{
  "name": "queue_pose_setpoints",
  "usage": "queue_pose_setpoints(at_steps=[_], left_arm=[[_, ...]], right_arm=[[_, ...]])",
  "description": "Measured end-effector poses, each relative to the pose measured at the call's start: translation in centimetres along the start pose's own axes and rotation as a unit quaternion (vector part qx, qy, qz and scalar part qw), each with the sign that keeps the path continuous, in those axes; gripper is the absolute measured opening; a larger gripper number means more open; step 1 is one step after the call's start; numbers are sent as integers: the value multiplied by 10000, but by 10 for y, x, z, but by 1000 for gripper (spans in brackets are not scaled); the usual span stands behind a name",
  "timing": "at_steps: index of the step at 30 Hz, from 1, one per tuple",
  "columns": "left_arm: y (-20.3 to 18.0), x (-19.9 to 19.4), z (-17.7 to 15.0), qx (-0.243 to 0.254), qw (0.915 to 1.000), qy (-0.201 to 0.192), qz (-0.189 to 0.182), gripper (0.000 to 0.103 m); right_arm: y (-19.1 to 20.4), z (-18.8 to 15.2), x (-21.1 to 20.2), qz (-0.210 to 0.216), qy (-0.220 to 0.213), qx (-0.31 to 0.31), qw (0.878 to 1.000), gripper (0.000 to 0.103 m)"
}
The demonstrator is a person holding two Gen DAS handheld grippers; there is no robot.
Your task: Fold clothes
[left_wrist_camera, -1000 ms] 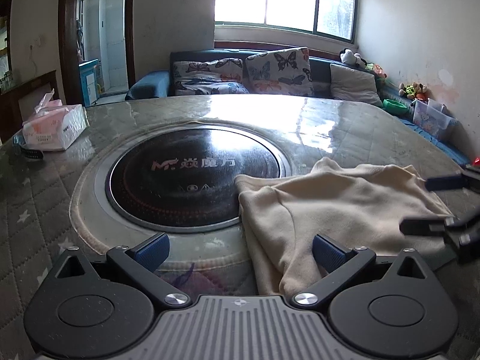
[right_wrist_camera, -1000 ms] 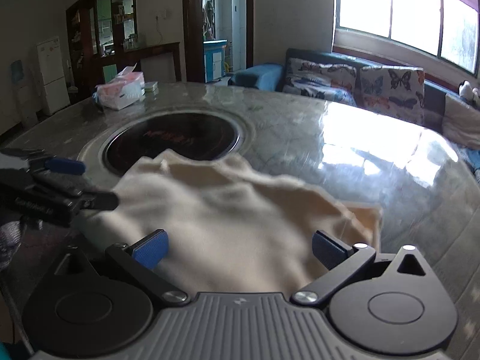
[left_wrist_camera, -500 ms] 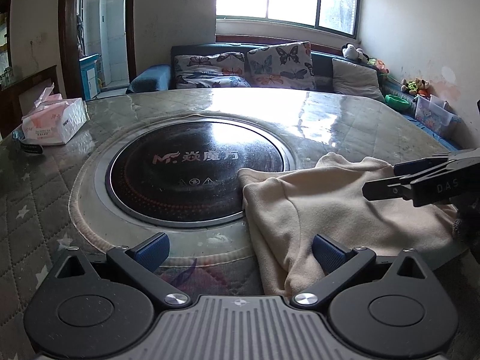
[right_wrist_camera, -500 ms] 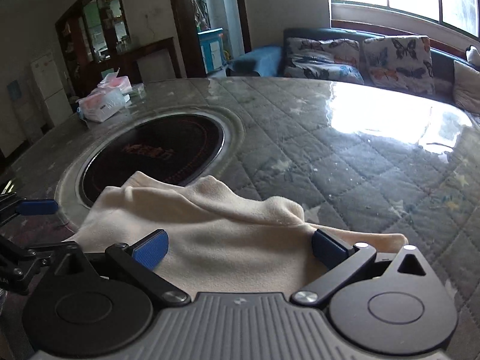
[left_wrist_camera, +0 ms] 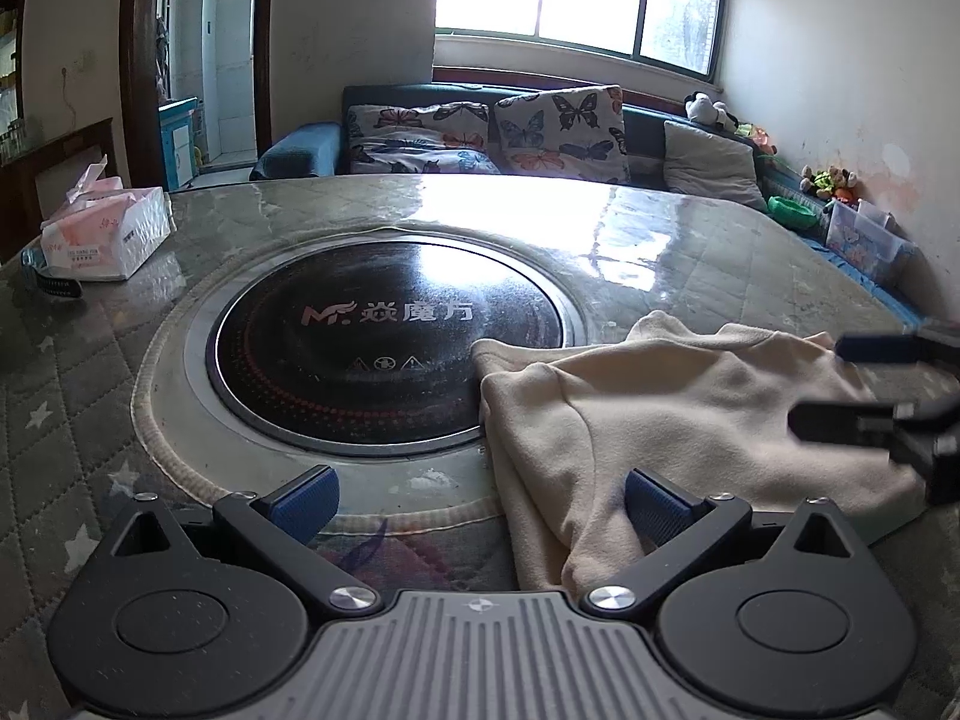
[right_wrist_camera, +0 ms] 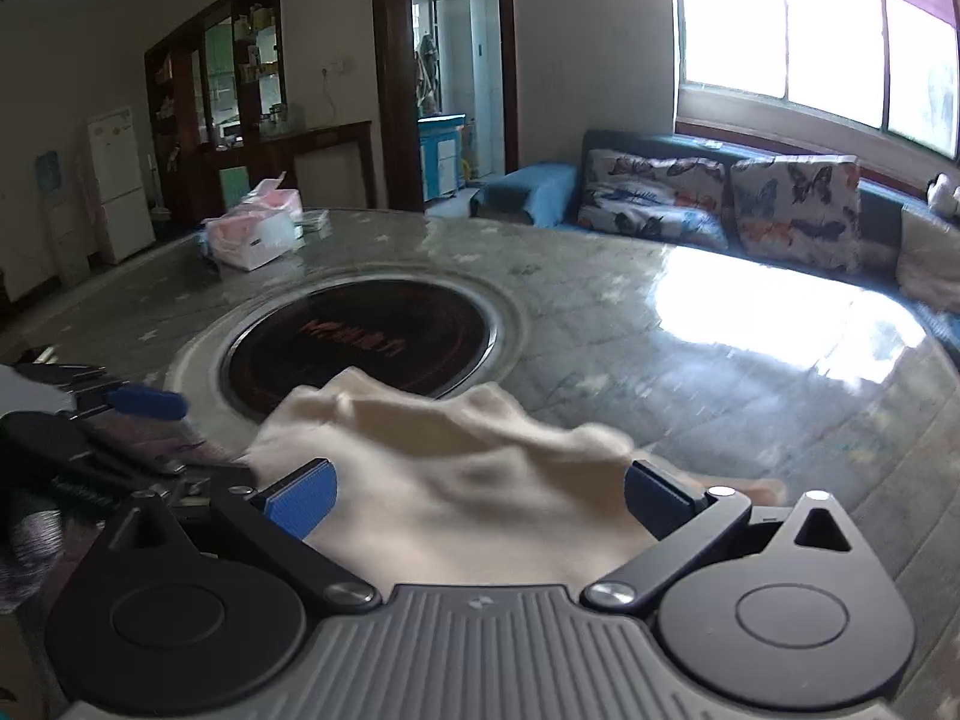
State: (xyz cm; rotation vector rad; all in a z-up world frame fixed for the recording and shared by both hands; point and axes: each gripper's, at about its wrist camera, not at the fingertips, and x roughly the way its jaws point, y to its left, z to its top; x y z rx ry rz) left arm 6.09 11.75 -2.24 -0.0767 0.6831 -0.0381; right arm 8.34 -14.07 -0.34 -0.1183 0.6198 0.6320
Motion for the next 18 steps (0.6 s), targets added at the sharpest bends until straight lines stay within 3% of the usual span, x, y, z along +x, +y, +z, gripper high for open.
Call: queue_pose_setpoints(at_steps=[5,9,18], left_arm=[[4,-1,1,-123,9999,21,-53,103],[4,-2,0,-137,9999,17,-59,103],[5,-5,1,-143,9999,21,18,103]], right_arm=[[5,-6,2,214,90,157,9996,103],[10,-11,13,251,457,201,9984,103],[27,-21,12,323,492,-36,9983,103]])
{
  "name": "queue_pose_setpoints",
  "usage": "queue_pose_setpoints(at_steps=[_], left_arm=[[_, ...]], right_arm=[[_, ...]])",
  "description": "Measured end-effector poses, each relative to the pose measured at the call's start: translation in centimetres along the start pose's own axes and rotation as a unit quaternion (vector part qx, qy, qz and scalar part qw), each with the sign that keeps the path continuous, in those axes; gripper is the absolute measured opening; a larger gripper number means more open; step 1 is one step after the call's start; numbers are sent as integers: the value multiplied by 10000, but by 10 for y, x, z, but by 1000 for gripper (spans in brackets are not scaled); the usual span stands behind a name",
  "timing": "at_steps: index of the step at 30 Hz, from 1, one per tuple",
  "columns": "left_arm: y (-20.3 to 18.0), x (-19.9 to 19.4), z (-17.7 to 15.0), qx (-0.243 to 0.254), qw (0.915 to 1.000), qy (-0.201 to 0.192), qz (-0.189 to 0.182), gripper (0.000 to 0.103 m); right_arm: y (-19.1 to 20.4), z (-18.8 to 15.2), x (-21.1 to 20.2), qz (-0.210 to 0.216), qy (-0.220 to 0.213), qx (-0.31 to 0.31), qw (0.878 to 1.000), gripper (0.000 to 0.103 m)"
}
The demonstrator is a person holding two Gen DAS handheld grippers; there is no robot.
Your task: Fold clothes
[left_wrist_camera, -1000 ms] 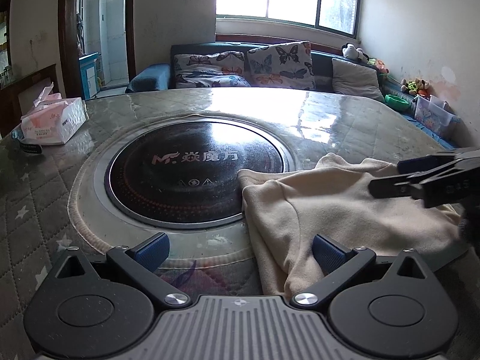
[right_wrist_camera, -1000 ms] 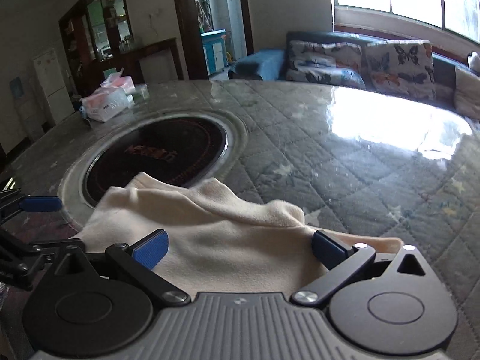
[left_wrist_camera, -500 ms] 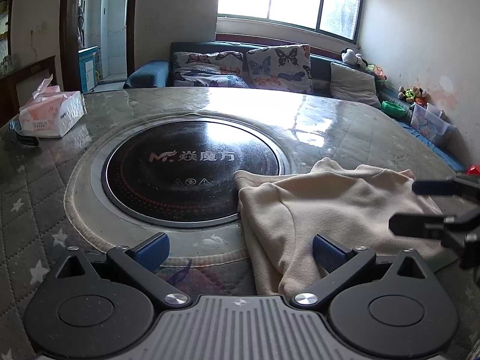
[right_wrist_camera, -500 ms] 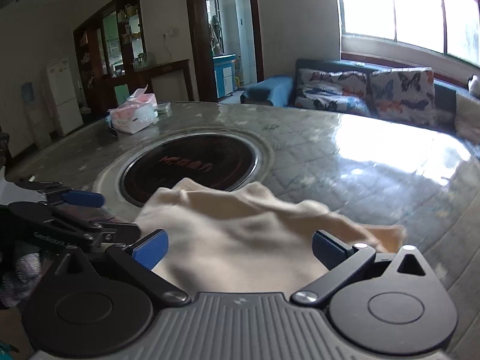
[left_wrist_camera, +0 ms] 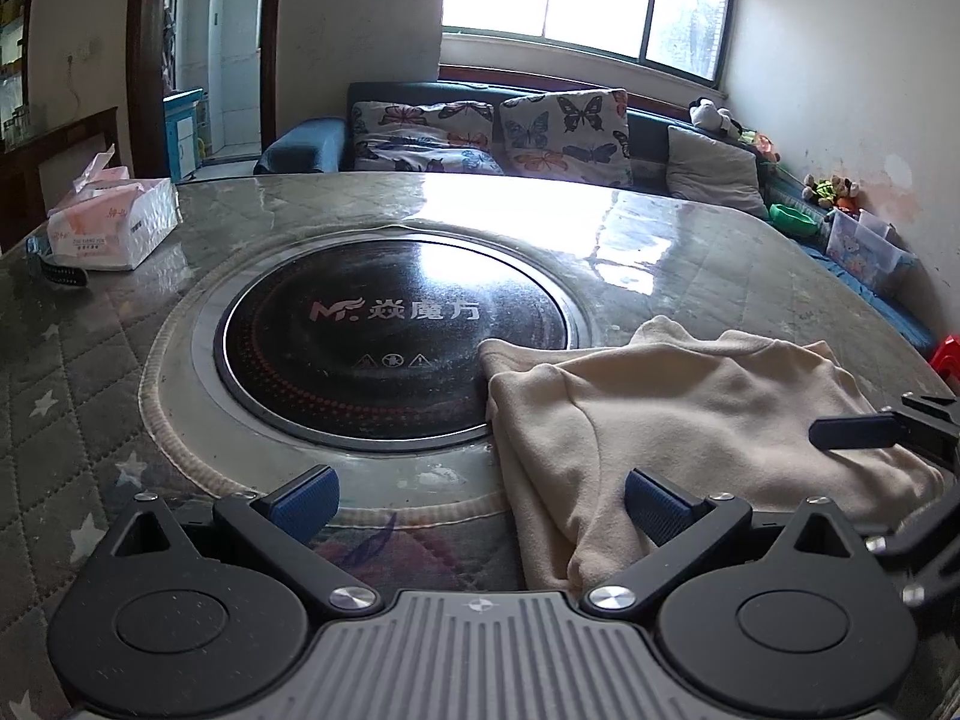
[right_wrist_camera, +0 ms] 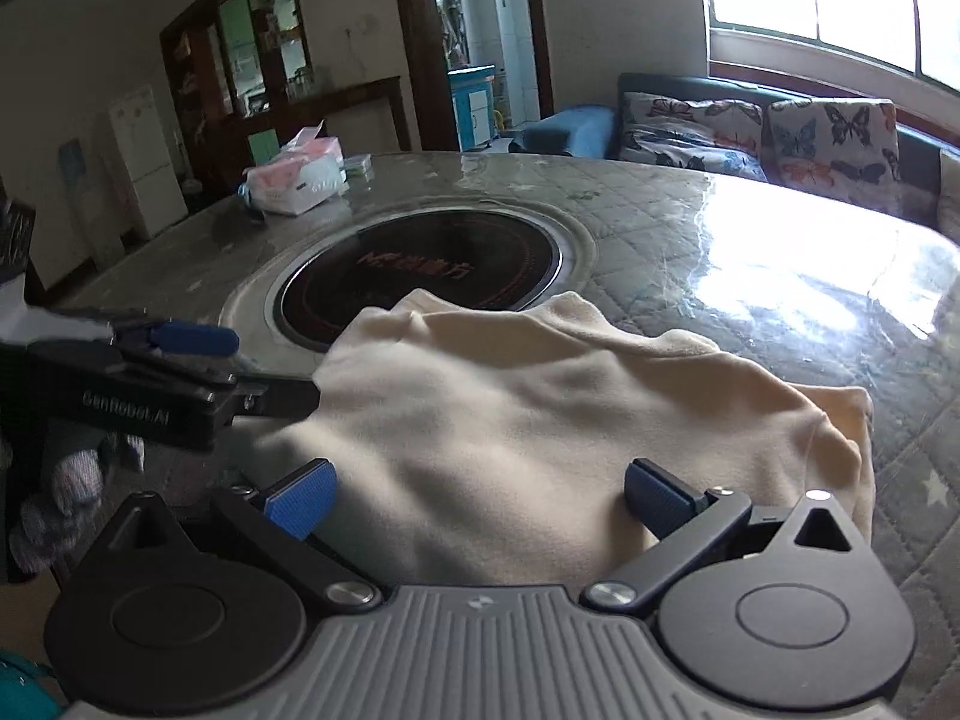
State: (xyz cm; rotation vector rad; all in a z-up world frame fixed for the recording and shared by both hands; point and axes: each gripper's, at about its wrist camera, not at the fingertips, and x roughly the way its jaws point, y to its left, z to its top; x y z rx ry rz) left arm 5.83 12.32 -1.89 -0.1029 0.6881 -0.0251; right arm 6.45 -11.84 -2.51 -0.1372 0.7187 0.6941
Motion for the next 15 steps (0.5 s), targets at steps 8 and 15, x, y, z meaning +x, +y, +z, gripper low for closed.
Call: queue_pose_setpoints(at_steps=[8,15], left_arm=[[14,-3,3,-220,9997,38,92,103],[32,-2,7,-670,9975,136,184,103]], right_arm=[[19,2,1,233,12,-403,9989,103],[44,7,4,385,126,-967,9945,103]])
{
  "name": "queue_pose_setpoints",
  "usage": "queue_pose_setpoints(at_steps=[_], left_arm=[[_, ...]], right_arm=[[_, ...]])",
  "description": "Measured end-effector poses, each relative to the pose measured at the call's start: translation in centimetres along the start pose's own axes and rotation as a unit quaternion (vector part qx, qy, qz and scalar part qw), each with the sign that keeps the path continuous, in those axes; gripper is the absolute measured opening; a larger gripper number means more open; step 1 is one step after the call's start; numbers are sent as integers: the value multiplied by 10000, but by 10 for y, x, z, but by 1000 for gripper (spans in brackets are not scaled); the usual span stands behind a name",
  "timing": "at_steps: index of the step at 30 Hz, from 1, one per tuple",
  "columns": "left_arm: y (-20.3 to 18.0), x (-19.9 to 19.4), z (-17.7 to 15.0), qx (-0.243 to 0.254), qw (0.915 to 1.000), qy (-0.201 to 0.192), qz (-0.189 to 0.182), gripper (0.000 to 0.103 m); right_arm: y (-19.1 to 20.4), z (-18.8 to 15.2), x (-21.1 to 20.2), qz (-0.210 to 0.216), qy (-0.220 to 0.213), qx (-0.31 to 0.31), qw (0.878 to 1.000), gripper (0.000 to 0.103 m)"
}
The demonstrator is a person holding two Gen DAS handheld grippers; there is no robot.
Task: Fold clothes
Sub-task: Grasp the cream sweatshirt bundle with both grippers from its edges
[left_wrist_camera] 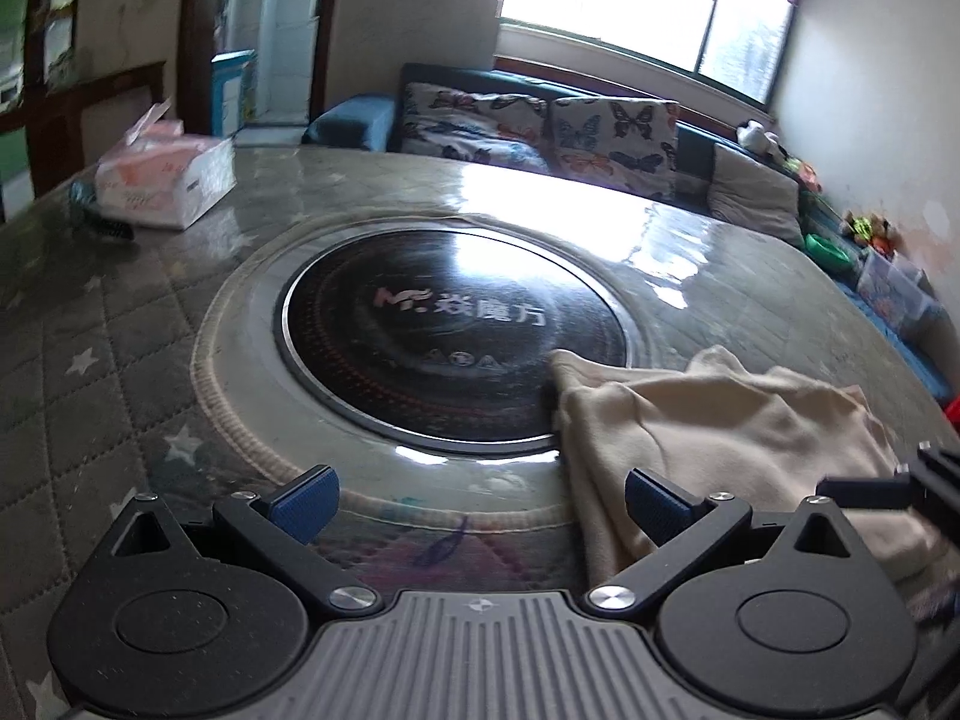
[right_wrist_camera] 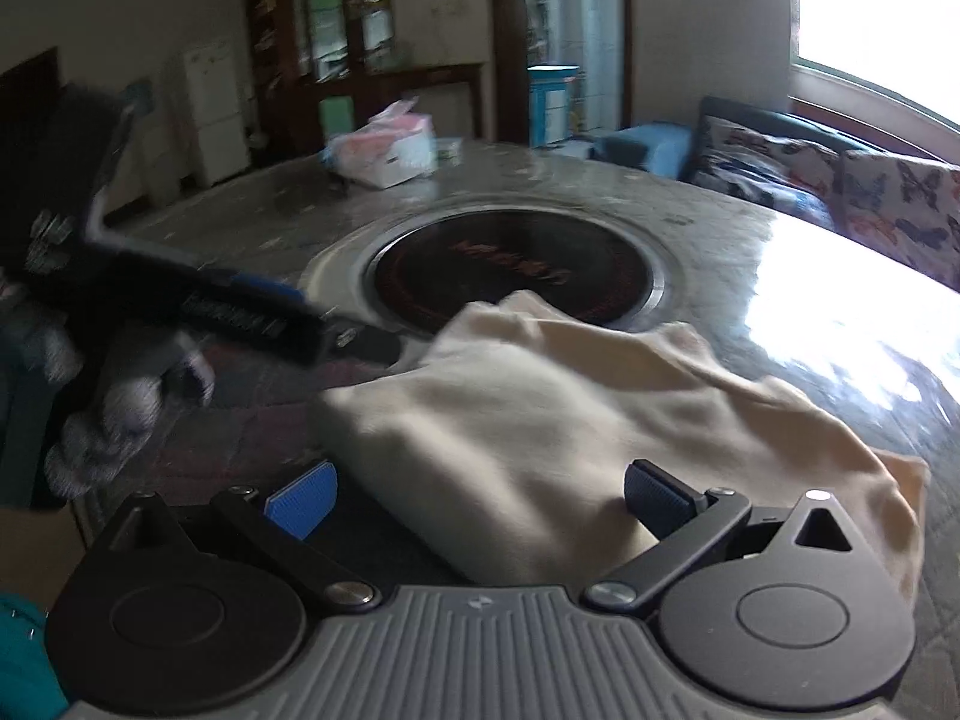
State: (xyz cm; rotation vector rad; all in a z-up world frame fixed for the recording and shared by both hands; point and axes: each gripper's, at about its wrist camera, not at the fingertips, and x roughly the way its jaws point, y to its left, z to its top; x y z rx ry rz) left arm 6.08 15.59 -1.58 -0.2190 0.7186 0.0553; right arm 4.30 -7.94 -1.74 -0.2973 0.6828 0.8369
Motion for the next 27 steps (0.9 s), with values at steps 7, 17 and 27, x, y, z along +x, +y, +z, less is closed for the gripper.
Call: queue_pose_setpoints(at_steps=[7,17,27], left_arm=[[7,2,5,-344,9992,151,-135,103],[4,11,13,-1030,9915,458,-646,103],[0,17,19,-1729,9762,752,-1069,102]], right_arm=[[35,8,13,-46,94,-932,9956,100],[56,13,27,-162,262,-1482,9885,55],[31,23,5,38,-50,-702,9975,21]])
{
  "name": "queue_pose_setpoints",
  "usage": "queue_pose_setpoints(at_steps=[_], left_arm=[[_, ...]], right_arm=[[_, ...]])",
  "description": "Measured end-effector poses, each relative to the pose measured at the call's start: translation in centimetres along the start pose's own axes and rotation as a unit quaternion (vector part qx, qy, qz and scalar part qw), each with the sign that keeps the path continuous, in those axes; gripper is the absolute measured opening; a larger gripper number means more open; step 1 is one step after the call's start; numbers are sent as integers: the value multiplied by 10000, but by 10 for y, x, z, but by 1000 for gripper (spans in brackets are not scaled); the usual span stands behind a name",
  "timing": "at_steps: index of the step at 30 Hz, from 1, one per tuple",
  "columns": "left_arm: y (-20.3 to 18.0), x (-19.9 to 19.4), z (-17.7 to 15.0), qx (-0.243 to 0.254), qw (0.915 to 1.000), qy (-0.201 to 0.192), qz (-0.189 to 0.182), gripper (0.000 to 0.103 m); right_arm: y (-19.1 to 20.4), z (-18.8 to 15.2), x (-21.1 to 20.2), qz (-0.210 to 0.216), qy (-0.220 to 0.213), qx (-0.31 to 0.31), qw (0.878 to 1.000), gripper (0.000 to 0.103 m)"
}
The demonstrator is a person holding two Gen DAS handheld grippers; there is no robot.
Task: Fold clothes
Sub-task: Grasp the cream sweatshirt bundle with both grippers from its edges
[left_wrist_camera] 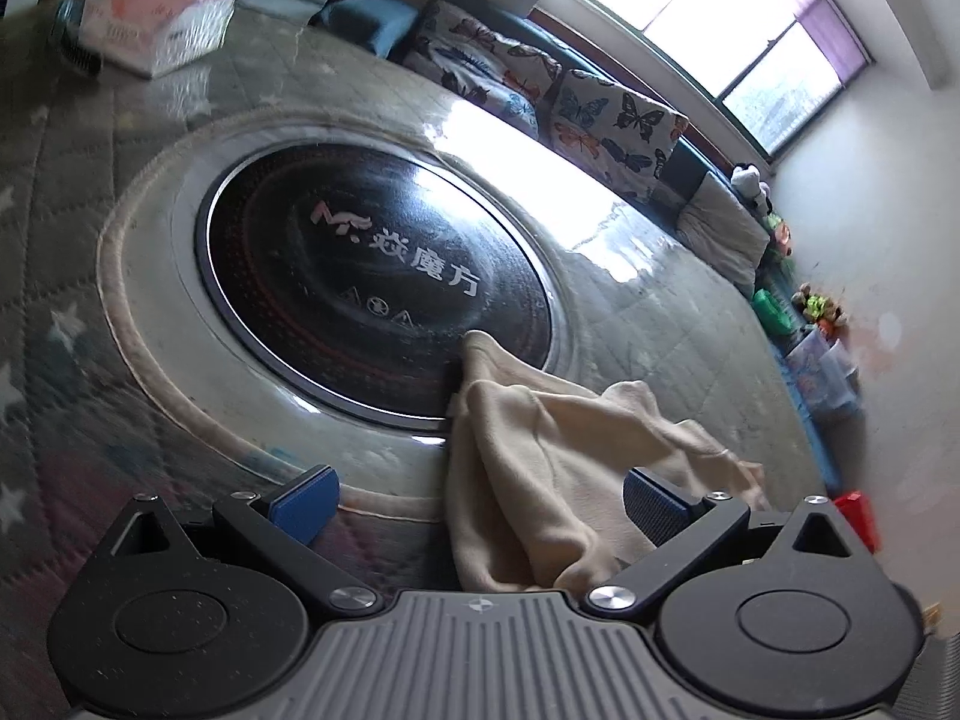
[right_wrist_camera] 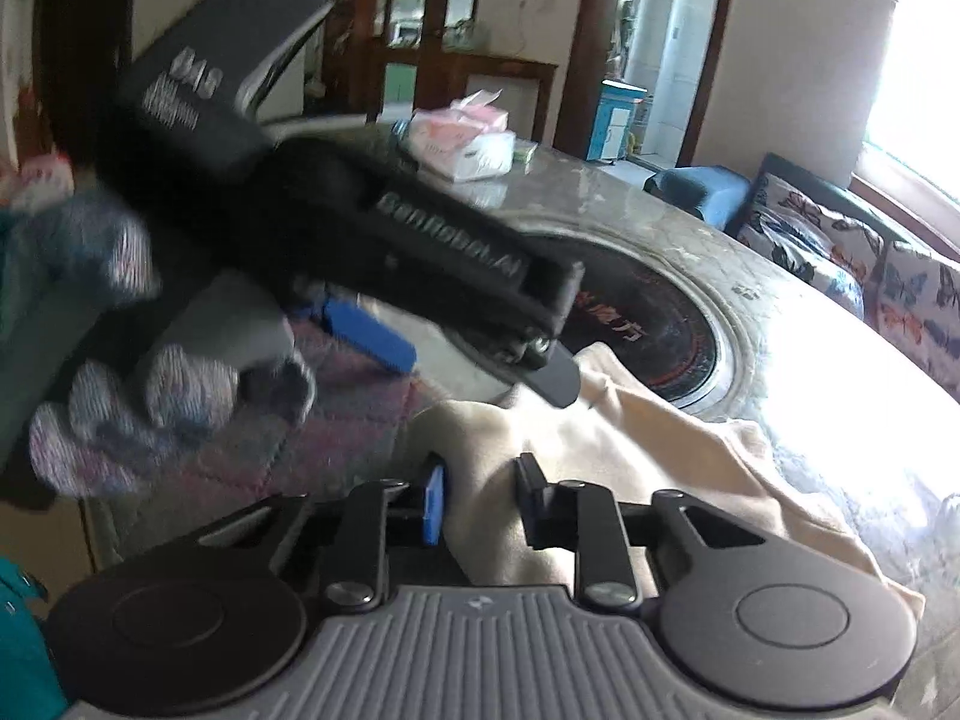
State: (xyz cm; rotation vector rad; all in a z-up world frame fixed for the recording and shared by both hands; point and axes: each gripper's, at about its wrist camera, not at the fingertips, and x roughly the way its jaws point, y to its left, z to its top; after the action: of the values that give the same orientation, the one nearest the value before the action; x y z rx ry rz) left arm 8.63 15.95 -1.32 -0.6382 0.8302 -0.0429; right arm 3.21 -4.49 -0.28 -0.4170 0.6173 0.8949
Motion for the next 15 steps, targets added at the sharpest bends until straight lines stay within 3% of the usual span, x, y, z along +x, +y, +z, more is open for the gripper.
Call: queue_pose_setpoints(at_steps=[6,10,13,15], left_arm=[[6,7,6,-930,9943,236,-467,102],[5,15,5,-1241,9889,375,-719,100],[2,21,5,-1312,9868,479,-823,86],[1,27,5,-1358,9851,579,-881,67]], right_arm=[[-20,0,-21,75,-295,413,9987,18],[-24,-1,-29,111,-386,455,9982,18],[-23,-2,-31,172,-417,463,9979,18],[-23,-3,-32,205,-435,479,9977,18]])
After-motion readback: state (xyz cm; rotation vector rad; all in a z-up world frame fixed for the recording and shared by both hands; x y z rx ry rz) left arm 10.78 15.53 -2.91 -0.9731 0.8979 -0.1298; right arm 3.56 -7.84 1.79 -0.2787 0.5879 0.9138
